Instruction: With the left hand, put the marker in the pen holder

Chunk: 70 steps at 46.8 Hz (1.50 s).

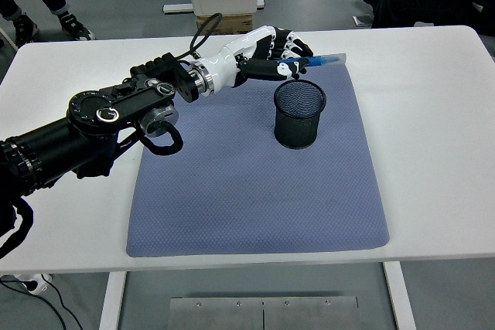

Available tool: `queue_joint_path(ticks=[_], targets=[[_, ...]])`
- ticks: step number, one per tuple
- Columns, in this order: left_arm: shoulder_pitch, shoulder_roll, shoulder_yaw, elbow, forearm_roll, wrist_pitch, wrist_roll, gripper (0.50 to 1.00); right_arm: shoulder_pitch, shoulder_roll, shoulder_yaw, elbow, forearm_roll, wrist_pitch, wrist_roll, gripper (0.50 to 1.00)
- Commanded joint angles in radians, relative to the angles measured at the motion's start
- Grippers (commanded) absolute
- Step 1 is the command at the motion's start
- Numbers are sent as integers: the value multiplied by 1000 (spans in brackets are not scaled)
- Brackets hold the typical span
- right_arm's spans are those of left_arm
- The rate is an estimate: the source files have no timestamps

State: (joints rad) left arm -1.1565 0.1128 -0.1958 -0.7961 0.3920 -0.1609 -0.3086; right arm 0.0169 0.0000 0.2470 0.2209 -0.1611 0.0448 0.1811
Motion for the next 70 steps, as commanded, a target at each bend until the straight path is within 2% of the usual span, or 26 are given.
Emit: queue_joint_path(ticks=[1, 14, 38, 53, 70], targets=[[14, -10, -13, 0, -15, 0, -18, 500, 0, 0, 0, 0, 0, 0, 0, 1000], [49, -30, -14, -2, -133, 1, -37, 500, 0, 0, 0, 0, 0, 0, 0, 1000], [78, -61, -16, -2, -197, 4, -87, 500, 0, 0, 0, 0, 0, 0, 0, 1000], [93, -94, -30, -2, -202, 14, -89, 500, 0, 0, 0, 0, 0, 0, 0, 1000], [100, -101, -30, -2, -203, 35, -89, 500, 0, 0, 0, 0, 0, 0, 0, 1000]])
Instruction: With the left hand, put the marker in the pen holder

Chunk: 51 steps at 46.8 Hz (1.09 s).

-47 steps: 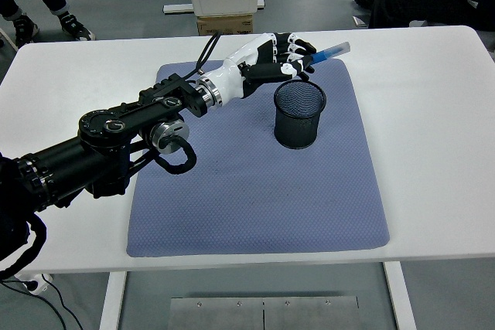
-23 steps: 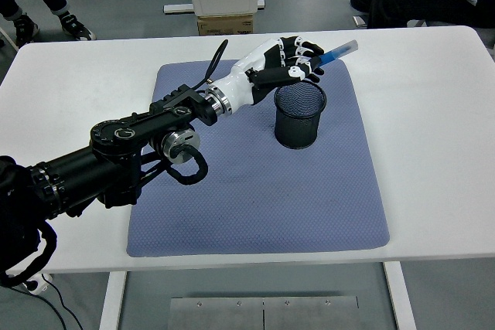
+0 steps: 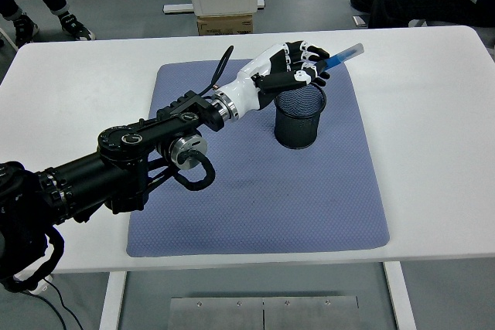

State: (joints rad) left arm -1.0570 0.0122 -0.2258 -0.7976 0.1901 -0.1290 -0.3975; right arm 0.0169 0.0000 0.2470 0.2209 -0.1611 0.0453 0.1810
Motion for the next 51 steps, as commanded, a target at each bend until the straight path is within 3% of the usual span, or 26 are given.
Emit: queue_joint_path(ticks=[1, 21, 51], targets=[[0, 0, 0, 0, -1, 3, 0, 500, 0, 0, 0, 0, 0, -1, 0, 1000], [0, 0, 0, 1, -1, 3, 0, 581, 0, 0, 0, 0, 0, -1, 0, 1000], [2, 3, 0, 1, -1, 3, 0, 584, 0, 0, 0, 0, 0, -1, 0, 1000]])
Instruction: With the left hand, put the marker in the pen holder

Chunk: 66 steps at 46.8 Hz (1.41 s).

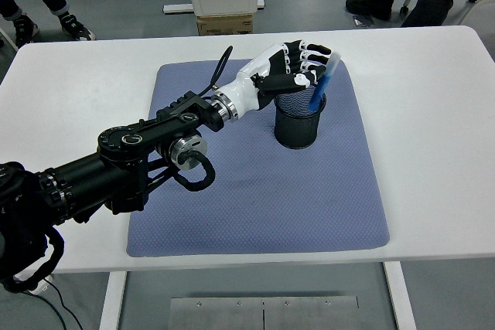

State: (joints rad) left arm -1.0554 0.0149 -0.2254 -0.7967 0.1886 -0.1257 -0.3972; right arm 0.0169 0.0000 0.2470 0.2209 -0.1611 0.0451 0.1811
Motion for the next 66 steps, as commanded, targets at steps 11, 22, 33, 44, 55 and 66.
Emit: queue_joint_path(ticks=[11, 22, 33, 44, 55, 66], targets=[[0, 5, 0, 1, -1, 0, 0, 590, 0, 0, 0, 0, 0, 1, 0, 1000], [-14, 17, -22, 1, -20, 1, -2, 923, 0, 0, 0, 0, 0, 1, 0, 1000], [-25, 88, -32, 5, -32, -2, 0, 1000, 0, 0, 0, 0, 0, -1, 0, 1000], [-51, 200, -54, 5, -38, -2, 0, 1000, 0, 0, 0, 0, 0, 1, 0, 1000], [55, 316, -104, 10, -110, -18, -45, 1000, 0, 0, 0, 0, 0, -1, 0, 1000], [170, 369, -190, 31, -182, -58, -46, 1000, 0, 0, 0, 0, 0, -1, 0, 1000]])
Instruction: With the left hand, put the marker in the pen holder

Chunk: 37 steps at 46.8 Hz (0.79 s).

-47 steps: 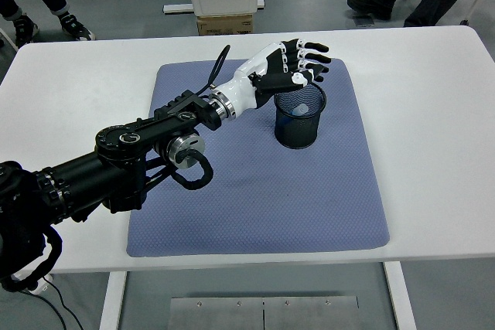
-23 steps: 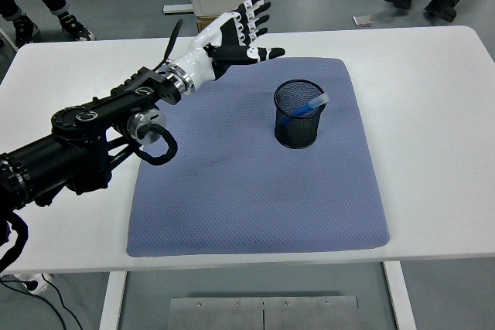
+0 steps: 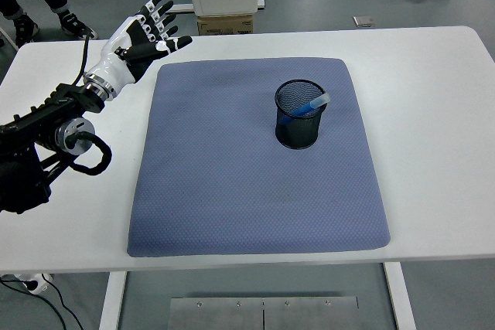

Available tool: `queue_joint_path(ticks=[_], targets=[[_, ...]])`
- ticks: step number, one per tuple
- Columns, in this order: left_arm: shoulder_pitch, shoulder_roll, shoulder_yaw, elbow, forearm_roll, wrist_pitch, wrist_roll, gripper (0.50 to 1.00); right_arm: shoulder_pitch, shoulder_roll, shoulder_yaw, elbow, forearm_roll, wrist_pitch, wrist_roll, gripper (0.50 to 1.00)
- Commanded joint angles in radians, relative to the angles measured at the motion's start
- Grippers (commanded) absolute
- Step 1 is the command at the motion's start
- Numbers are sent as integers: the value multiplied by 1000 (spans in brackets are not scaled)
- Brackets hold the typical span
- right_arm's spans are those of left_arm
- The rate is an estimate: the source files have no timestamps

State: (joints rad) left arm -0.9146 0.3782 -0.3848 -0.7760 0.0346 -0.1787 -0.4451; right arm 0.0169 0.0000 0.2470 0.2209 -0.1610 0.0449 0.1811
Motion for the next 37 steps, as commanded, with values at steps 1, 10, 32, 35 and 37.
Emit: queue_joint_path(ticks=[1, 10, 32, 35, 37], targets=[[40, 7, -42, 12, -38, -5, 2, 1000, 0, 0, 0, 0, 0, 0, 0, 1000], [111, 41, -121, 12, -108, -34, 3, 1000, 0, 0, 0, 0, 0, 0, 0, 1000], [195, 114, -184, 14, -130, -56, 2, 1000, -2, 0, -8, 3, -9, 1, -2, 1000], [195, 113, -184, 14, -130, -56, 2, 1000, -2, 0, -8, 11, -5, 9, -2, 1000], [197, 113, -184, 14, -128, -56, 2, 1000, -2, 0, -8, 11, -5, 9, -2, 1000]])
